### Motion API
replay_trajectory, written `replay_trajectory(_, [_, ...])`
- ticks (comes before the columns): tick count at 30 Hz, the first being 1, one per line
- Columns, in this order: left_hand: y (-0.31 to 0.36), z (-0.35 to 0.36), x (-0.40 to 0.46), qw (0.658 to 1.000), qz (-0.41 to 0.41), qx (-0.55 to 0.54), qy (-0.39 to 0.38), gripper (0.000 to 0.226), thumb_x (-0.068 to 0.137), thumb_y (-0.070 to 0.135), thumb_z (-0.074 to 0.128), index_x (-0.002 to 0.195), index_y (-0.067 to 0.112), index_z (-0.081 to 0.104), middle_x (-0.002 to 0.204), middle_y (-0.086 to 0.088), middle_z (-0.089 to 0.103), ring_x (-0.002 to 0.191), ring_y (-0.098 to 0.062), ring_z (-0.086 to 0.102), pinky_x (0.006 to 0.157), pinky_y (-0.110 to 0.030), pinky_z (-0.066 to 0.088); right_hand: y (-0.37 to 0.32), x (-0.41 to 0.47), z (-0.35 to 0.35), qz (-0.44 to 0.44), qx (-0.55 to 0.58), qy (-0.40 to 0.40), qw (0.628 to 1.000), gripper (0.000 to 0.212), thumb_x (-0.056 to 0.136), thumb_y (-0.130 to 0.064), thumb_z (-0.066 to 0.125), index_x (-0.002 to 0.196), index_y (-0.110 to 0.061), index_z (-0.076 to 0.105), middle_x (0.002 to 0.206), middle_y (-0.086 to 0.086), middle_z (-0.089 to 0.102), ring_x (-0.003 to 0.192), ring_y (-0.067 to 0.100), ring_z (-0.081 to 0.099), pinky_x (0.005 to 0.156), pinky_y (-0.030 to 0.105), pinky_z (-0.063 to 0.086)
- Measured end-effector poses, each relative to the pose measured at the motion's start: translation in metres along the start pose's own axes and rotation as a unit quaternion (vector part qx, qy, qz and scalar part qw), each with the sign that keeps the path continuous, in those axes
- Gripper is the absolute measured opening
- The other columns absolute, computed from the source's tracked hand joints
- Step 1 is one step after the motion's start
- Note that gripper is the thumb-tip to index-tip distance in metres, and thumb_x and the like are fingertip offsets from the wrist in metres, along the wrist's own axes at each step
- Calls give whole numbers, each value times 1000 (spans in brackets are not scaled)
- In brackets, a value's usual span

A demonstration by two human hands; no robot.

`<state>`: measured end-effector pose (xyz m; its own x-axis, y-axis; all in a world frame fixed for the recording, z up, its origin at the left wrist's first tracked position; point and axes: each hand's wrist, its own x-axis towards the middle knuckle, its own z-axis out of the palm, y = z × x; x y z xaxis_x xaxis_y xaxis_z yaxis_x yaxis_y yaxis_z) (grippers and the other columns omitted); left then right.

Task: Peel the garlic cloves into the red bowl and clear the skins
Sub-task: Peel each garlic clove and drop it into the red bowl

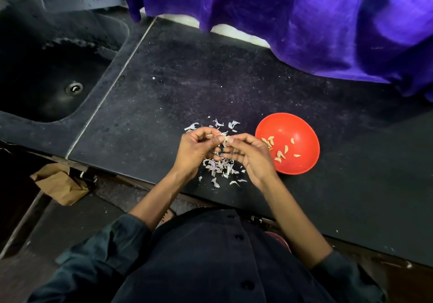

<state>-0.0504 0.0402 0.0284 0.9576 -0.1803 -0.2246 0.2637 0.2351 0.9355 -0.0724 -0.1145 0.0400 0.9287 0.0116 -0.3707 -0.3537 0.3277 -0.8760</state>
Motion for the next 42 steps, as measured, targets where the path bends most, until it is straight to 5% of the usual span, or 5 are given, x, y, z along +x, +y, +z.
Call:
replay_trajectory(21, [1,11,-10,994,69,28,78,3,86,5,69,89,5,70,77,-7,70,60,-15,63,47,-26,53,-4,-11,20,23,117,17,993,8,87,6,57,86,4,65,74,16,69,69,23,69,64,30,58])
replay_trajectory(32, [8,11,-12,996,55,68,32,6,87,5,68,82,9,67,68,-3,65,57,-14,61,46,-27,54,-3,-10,16,34,110,16,993,8,84,5,57,84,3,65,73,13,69,68,23,68,65,28,57])
replay_trajectory(42, [5,12,-15,984,112,98,102,7,84,10,73,82,16,72,72,-2,70,59,-17,63,51,-34,57,-4,-10,20,44,133,16,990,10,88,6,53,86,4,62,73,11,69,66,18,64,64,27,56])
